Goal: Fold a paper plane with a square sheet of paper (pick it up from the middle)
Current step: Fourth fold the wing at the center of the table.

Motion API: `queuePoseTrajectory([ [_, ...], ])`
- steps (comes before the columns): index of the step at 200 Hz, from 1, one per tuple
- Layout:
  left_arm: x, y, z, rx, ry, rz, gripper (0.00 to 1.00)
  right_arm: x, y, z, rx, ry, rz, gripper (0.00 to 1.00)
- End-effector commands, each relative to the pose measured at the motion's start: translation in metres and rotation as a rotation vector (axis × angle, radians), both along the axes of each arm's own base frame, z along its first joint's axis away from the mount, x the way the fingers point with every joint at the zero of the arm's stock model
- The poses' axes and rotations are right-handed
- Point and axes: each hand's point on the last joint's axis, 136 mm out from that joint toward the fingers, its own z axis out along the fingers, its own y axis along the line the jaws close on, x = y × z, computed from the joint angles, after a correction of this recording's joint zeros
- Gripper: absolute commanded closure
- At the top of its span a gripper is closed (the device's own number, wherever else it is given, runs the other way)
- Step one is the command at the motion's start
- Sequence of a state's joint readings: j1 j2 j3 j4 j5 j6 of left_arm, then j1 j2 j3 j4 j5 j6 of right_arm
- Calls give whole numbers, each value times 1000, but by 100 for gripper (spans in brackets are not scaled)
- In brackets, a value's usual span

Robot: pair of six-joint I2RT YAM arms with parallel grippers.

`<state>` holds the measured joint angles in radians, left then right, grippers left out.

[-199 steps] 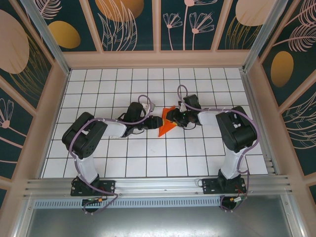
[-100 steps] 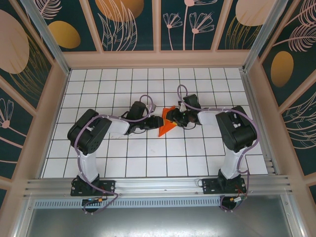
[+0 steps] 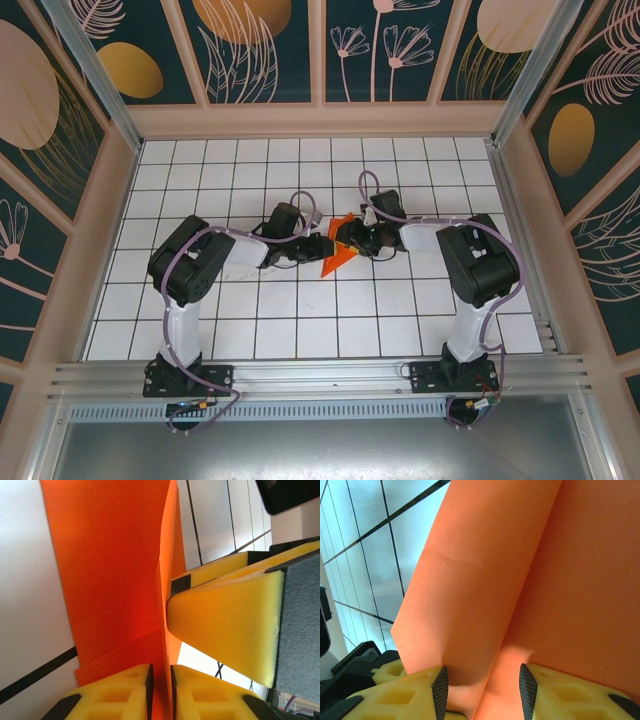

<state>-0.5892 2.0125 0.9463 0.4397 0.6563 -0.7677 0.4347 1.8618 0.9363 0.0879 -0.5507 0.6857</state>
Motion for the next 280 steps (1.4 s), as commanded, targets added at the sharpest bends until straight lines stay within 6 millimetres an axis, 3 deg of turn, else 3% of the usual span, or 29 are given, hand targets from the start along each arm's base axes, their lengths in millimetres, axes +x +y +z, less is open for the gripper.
queuePoseTrajectory([
  [1,-3,-4,-4,0,8,-37,81,-7,-11,-29,-94,46,-8,54],
  [81,7,-7,2,8,-41,-34,79,-9,-14,-37,-126,67,-16,54],
  [162,7,-7,18,-23,-78,-41,68,-12,-17,-43,-170,91,-27,54],
  [209,5,17,22,41,-95,15,62,-13,-18,-44,-181,95,-31,54],
  [236,4,28,23,64,-94,39,63,-15,-19,-45,-185,101,-34,53],
  [280,6,26,43,22,-129,53,72,-16,-21,-49,-208,118,-51,52],
])
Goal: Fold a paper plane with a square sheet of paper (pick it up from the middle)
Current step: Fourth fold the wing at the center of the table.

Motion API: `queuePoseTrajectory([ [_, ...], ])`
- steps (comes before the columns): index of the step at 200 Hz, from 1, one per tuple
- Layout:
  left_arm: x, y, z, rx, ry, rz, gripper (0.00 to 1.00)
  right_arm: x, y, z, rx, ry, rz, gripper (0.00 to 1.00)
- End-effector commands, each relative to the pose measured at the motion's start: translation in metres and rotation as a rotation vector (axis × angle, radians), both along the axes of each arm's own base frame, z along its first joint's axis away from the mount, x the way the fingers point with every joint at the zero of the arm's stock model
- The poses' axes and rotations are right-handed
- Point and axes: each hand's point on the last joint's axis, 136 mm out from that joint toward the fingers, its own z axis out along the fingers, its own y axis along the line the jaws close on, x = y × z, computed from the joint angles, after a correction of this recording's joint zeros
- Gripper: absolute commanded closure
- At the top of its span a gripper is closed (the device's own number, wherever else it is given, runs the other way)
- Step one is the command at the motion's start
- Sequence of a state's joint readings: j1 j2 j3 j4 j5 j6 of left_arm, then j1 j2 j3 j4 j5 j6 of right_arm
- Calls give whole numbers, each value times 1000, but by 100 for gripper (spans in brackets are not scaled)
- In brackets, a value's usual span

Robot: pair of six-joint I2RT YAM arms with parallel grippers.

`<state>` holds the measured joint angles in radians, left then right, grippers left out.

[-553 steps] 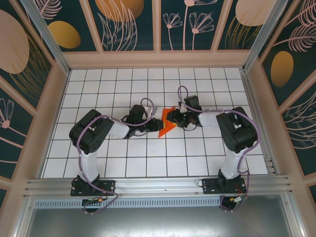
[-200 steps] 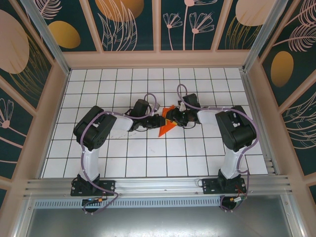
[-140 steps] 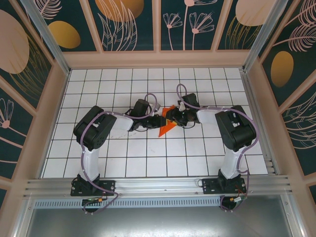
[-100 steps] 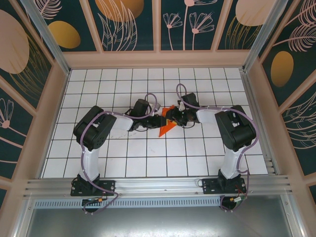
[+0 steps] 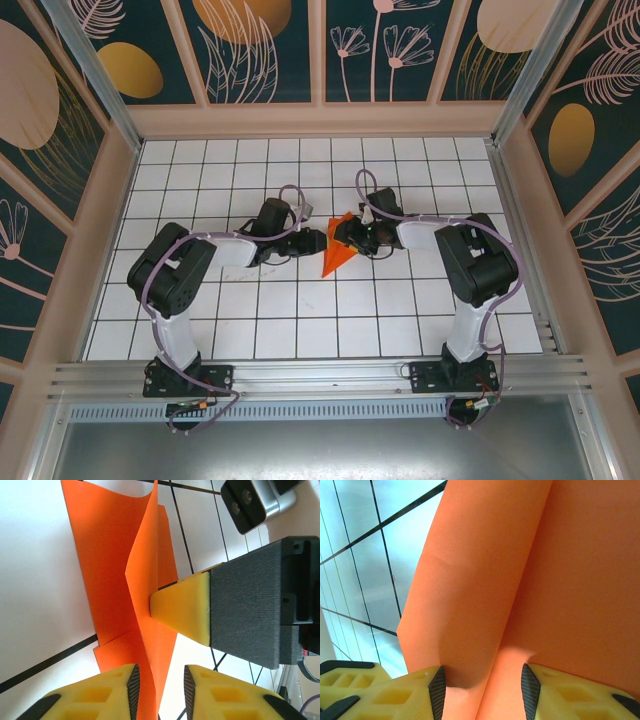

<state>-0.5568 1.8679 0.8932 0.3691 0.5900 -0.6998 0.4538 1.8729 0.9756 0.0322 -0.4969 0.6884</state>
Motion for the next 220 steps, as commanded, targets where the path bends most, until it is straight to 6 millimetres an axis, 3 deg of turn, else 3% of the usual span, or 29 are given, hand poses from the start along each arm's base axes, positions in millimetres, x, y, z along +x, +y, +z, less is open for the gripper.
queuePoseTrajectory([
  [1,0,2,13,-16,-33,4,72,-20,-23,-47,-158,112,-39,51],
  [35,-5,-7,22,-66,-34,-30,77,-20,-24,-51,-176,137,-51,51],
  [95,-15,-24,8,-70,10,-89,79,-23,-28,-60,-205,177,-80,49],
  [156,-13,-18,-19,5,58,-61,81,-27,-33,-67,-235,201,-90,49],
  [220,-9,-16,-28,39,63,-45,83,-28,-34,-69,-251,201,-79,50],
])
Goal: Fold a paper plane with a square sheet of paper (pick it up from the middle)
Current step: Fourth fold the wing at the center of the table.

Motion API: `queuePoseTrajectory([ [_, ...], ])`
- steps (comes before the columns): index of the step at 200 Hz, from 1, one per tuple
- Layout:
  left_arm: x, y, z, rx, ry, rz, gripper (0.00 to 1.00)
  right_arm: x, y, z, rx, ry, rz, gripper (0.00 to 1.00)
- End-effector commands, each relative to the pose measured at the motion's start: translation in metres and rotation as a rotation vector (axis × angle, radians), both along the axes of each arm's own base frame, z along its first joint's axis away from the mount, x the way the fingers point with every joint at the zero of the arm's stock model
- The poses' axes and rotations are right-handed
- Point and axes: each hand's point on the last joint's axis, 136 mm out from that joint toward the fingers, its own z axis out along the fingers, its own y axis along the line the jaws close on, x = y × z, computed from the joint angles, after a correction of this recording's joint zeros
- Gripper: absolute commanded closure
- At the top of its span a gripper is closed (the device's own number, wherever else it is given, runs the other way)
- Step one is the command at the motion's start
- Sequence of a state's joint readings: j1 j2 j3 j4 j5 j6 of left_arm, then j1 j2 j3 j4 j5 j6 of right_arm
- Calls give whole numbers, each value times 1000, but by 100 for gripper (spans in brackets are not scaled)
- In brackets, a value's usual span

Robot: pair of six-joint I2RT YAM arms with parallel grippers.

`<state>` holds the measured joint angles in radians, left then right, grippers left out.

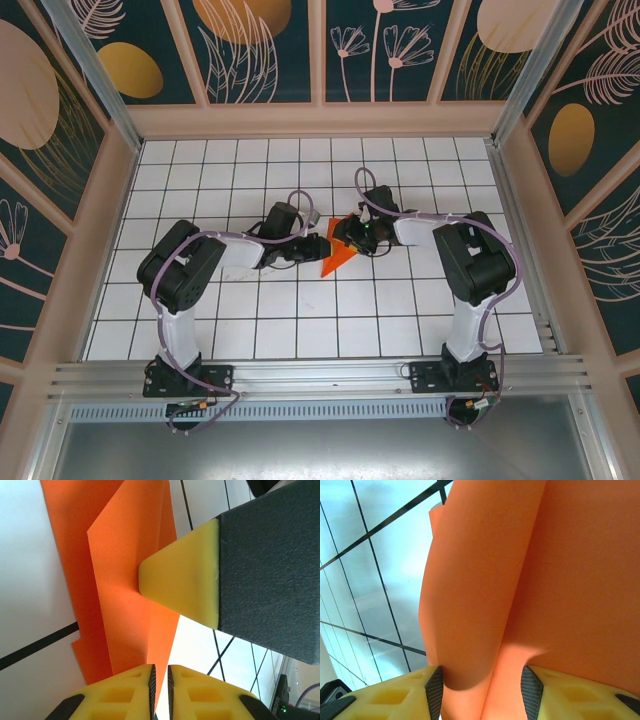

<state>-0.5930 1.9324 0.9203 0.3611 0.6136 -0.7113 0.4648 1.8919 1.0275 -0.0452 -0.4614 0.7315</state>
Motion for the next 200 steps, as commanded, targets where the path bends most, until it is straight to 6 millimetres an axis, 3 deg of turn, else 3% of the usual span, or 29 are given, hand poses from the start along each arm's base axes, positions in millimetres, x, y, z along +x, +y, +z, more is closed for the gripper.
queuePoseTrajectory([
  [1,3,0,-10,29,7,3,83,-31,-35,-67,-215,151,-35,50],
  [89,5,2,-18,60,21,16,85,-29,-33,-62,-208,131,-22,49],
  [171,4,2,-22,64,33,13,85,-36,-42,-82,-285,194,-27,58],
  [200,6,0,-13,44,15,11,85,-40,-45,-89,-330,212,-15,59],
])
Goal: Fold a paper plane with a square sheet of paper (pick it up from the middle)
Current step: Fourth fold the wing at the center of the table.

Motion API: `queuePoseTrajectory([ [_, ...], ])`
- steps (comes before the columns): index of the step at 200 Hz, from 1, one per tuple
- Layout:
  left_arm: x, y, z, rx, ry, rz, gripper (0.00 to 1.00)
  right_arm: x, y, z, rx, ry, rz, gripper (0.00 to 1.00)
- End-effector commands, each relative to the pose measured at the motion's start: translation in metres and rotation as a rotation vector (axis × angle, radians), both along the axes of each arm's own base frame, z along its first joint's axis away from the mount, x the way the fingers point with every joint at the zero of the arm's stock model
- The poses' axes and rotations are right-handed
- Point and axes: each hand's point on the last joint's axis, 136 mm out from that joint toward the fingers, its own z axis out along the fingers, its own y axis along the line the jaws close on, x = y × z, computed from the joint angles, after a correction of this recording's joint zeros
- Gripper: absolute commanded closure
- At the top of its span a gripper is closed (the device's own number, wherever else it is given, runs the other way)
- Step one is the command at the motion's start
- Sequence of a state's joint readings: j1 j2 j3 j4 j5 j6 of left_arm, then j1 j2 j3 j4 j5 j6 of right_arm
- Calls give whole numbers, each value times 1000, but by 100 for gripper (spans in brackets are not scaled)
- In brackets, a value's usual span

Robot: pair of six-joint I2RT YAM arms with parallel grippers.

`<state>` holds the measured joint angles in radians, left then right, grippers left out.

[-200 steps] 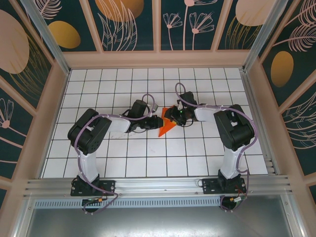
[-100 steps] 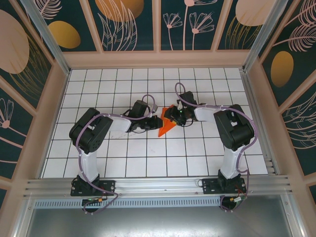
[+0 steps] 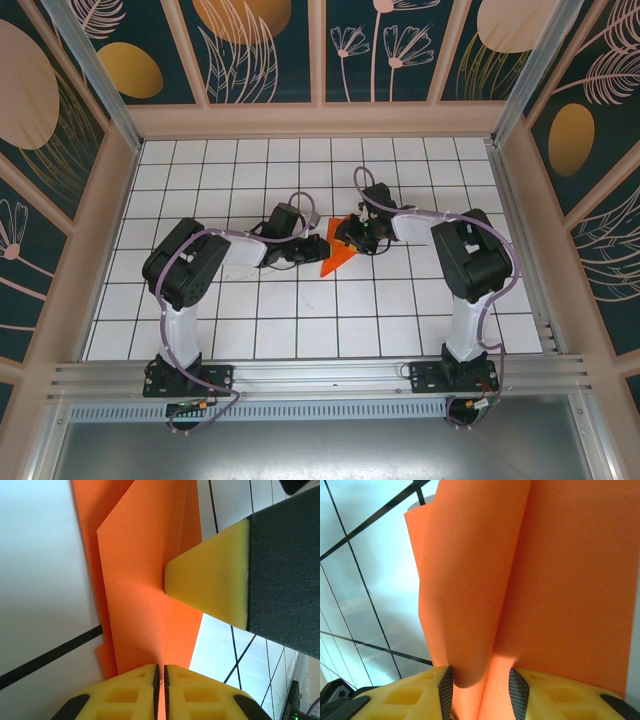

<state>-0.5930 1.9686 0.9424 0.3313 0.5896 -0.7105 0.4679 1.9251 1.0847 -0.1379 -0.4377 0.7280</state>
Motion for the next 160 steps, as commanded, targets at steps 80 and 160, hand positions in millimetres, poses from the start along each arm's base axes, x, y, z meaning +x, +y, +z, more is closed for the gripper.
queuePoseTrajectory([
  [80,14,-5,37,-47,-99,15,78,-46,-44,-91,-328,185,19,57],
  [160,6,-8,16,-46,-32,-13,81,-51,-49,-97,-359,204,14,57],
])
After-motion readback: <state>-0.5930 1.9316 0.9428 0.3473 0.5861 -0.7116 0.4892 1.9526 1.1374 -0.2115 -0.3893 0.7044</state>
